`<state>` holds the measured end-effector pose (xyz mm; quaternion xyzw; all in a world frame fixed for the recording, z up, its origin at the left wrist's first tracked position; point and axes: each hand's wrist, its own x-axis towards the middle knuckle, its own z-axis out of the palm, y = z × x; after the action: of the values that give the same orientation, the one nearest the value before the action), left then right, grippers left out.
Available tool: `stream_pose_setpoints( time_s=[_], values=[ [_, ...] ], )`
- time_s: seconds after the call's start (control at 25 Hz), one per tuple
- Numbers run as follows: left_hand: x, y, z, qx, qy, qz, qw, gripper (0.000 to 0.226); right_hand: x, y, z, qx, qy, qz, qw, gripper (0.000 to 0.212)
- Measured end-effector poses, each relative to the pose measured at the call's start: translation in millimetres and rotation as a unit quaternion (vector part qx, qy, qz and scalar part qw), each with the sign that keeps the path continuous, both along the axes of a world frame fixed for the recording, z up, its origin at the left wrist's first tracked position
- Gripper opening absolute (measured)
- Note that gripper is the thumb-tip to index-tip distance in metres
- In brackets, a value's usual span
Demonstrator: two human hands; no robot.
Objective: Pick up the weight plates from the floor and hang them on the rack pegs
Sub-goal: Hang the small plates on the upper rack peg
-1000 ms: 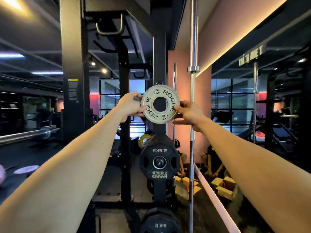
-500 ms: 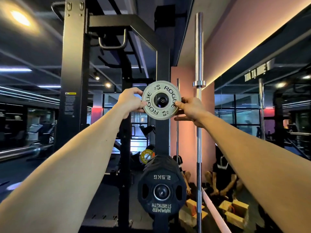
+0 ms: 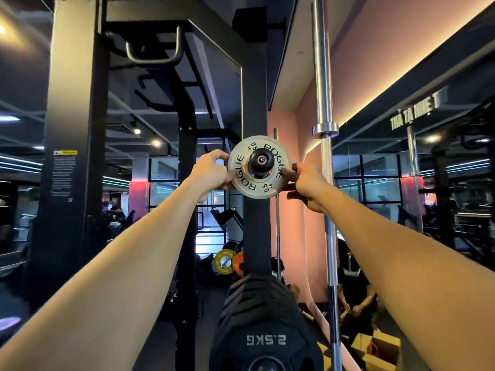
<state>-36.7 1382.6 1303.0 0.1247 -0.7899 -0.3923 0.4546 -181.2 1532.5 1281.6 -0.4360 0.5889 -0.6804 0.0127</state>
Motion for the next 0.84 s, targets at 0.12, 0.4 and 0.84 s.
stream_pose_setpoints(
  time_s=[0.12, 0.4, 0.84],
  values=[
    [-21, -20, -4, 0.018, -0.010, -0.031, 0.999, 0.029, -18, -19, -1, -0.013, -0.018, 0.022, 1.000, 0.011],
    [-52, -46, -6, 0.009, -0.014, -0.037, 0.999, 0.028, -42, -41, -4, -0.009, -0.026, 0.042, 0.999, 0.012],
    [-77, -56, -10, 0.045, -0.017, -0.038, 0.998, 0.013, -62, -61, 0, 0.030, -0.014, 0.011, 0.999, 0.019]
  ],
)
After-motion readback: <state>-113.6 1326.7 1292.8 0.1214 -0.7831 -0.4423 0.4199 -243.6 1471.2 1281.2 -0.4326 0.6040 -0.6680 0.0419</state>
